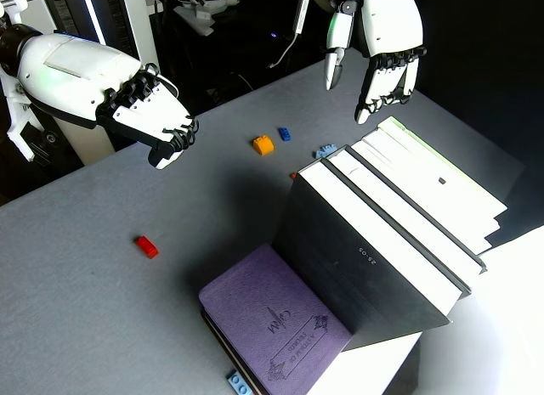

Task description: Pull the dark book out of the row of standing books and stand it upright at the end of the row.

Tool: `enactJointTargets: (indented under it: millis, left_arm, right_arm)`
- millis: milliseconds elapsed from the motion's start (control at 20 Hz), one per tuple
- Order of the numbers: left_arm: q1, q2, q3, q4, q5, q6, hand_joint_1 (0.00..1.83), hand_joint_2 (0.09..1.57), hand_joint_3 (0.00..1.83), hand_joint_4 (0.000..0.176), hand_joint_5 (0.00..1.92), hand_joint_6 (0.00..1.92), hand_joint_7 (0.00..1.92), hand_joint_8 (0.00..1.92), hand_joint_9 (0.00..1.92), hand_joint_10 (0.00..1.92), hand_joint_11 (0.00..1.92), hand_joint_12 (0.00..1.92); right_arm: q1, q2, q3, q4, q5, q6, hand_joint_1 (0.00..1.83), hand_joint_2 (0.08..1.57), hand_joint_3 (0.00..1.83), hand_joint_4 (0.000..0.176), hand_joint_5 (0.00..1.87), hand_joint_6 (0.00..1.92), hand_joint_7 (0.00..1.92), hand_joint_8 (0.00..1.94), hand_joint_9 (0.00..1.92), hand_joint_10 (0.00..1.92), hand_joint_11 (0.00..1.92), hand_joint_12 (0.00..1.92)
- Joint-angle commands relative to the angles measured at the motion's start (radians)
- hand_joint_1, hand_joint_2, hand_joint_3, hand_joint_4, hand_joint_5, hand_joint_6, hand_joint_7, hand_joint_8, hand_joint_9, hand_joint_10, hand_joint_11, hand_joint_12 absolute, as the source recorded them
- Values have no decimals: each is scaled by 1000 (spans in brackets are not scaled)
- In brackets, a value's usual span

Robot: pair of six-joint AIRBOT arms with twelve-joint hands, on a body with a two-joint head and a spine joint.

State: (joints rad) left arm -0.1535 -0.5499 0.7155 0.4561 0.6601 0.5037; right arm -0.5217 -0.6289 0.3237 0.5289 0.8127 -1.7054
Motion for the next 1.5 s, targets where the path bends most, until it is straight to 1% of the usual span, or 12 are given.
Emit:
enactJointTargets:
  millis: [0, 50, 200, 350, 450, 550, 650, 700, 800, 1100, 1250, 1450]
  left_arm:
    - [-8, 9, 0, 31, -78, 2, 52, 1264, 0, 44, 188, 0, 244, 0, 261, 2, 172, 369]
    - [-8, 9, 0, 31, -78, 2, 67, 1257, 0, 47, 179, 0, 246, 1, 266, 3, 173, 364]
    - [-9, 9, 1, 31, -78, 2, 61, 1265, 1, 30, 192, 4, 232, 0, 272, 3, 166, 360]
    - [-9, 9, 4, 31, -78, 2, 66, 1250, 0, 50, 187, 0, 213, 3, 263, 1, 218, 277]
    - [-11, 9, 6, 32, -78, 5, 133, 1245, 0, 49, 208, 0, 226, 0, 271, 0, 257, 208]
    - [-12, 9, 6, 32, -78, 5, 132, 1245, 1, 47, 190, 0, 226, 0, 273, 2, 293, 133]
    - [-12, 9, 7, 32, -78, 5, 95, 1250, 1, 52, 180, 8, 227, 5, 262, 5, 298, 120]
    - [-14, 9, 7, 32, -78, 5, 108, 1250, 1, 54, 186, 9, 224, 3, 251, 0, 284, 110]
    - [-16, 9, 7, 32, -78, 5, 105, 1256, 3, 42, 183, 6, 223, 2, 260, 5, 293, 111]
    - [-16, 9, 7, 32, -78, 11, 38, 1255, 0, 59, 179, 3, 214, 2, 255, 2, 281, 99]
    - [-16, 9, 7, 32, -78, 11, 4, 1255, 0, 43, 224, 13, 251, 11, 287, 11, 317, 113]
    - [-16, 9, 7, 31, -80, 11, 94, 1245, 0, 56, 222, 6, 243, 4, 281, 2, 308, 105]
  right_arm:
    - [10, 6, -6, -46, 102, 0, 22, 1163, 179, 0, 0, 227, 67, 73, 0, 51, 0, 3]
    - [10, 6, -6, -46, 100, 1, 24, 1164, 163, 0, 0, 153, 29, 47, 0, 9, 0, 0]
    - [10, 6, -6, -45, 94, 0, 2, 1178, 138, 0, 0, 59, 0, 1, 0, 0, 0, 0]
    - [19, 6, -8, -45, 93, -1, 0, 1179, 127, 0, 0, 0, 0, 0, 0, 0, 0, 0]
    - [45, 5, -6, -39, 90, -5, 0, 1165, 119, 0, 2, 1, 6, 2, 0, 0, 0, 0]
    - [132, -33, 14, 51, 47, -114, 0, 1166, 117, 0, 54, 24, 22, 9, 0, 0, 0, 0]
    - [224, -75, 52, 131, -1, -204, 0, 1168, 114, 21, 202, 90, 44, 17, 0, 0, 0, 0]
    - [262, -80, 66, 134, -2, -197, 0, 1190, 75, 21, 293, 228, 65, 3, 0, 0, 0, 0]
    - [295, -86, 77, 89, -4, -204, 0, 1203, 37, 0, 417, 513, 111, 2, 0, 0, 0, 0]
    - [336, -102, 113, -78, 33, -170, 0, 1200, 21, 0, 499, 633, 114, 0, 0, 0, 0, 0]
    - [371, -153, 174, -94, 46, -161, 0, 1204, 21, 0, 493, 640, 122, 4, 0, 0, 0, 0]
    - [414, -234, 259, -126, 88, -176, 0, 1209, 16, 0, 477, 695, 114, 6, 0, 0, 0, 0]
